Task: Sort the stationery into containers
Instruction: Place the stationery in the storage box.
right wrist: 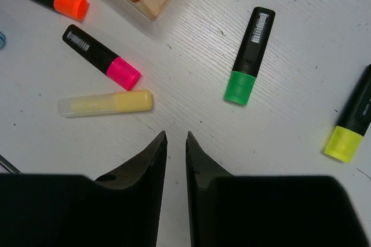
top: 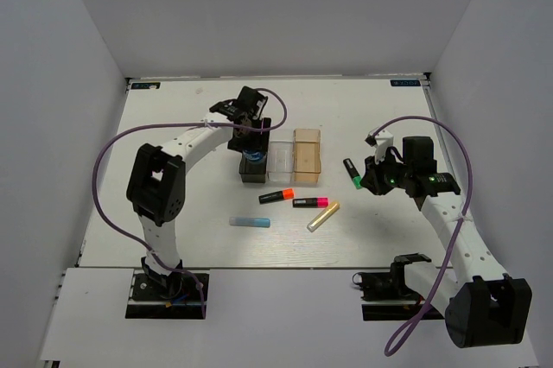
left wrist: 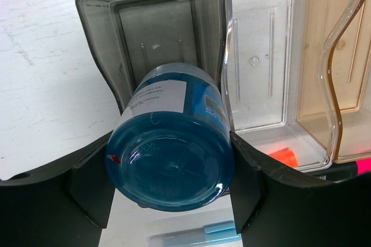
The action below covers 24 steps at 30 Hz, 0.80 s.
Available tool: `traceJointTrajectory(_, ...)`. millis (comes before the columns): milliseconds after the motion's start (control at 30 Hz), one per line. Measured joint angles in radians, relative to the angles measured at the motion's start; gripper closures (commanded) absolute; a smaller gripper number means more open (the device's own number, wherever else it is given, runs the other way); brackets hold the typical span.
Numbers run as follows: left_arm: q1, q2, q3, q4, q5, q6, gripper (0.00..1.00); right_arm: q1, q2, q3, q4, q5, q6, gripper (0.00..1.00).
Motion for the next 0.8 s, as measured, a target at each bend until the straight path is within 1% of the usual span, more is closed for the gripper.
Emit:
traceJointTrajectory(33,0.0,0.0,0.003,-0.001,-0.003,0.0,0.65,0.0,0.0,0.0,0.0,0.0,0.0,0.76)
traceJointTrajectory(67,0.0,0.0,0.006,-0.002,-0.007,0.0,0.6,0.0,0.0,0.0,0.0,0.0,0.0,0.76)
traceJointTrajectory(200,-0.002,0.0,0.022,-0.011,-0.019,0.0,0.57,0.0,0.0,0.0,0.0,0.0,0.0,0.74)
traceJointTrajectory(233,-0.002,0.0,0.024,-0.013,-0.022,0.0,0.55,0.0,0.0,0.0,0.0,0.0,0.0,0.74)
traceJointTrajectory(567,-0.005,0.005,0.028,-0.034,-0.031,0.0,0.53,0.0,-0.003,0.0,0.0,0.0,0.0,0.73)
traceJointTrajectory(633,-0.005,0.016,0.03,-0.034,-0.031,0.0,0.5,0.0,-0.004,0.0,0.0,0.0,0.0,0.73)
traceJointTrajectory(800,-0.005,0.05,0.03,-0.039,-0.031,-0.001,0.48,0.0,-0.009,0.0,0.0,0.0,0.0,0.73)
